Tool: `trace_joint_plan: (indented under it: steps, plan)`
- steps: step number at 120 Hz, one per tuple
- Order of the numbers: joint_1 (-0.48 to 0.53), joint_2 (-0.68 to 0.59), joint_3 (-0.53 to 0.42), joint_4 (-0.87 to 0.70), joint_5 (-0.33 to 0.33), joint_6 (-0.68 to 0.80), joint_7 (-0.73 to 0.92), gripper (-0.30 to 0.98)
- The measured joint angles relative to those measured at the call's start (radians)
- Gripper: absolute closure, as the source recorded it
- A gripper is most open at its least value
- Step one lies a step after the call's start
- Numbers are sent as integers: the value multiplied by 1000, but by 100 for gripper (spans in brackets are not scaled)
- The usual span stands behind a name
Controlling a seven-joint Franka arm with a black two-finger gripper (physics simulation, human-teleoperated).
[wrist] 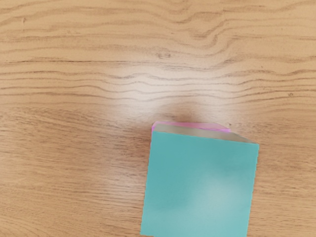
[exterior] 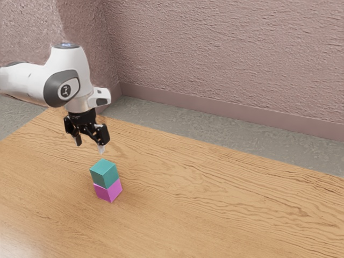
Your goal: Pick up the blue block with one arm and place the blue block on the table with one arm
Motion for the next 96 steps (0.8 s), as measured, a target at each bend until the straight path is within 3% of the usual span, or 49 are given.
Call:
trace_joint_plan:
  steps: [33,96]
  plan:
    - [-5,9,-2,-63,-35,144,-11,0]
    - [-2,70,-10,-127,-88,200,-21,0]
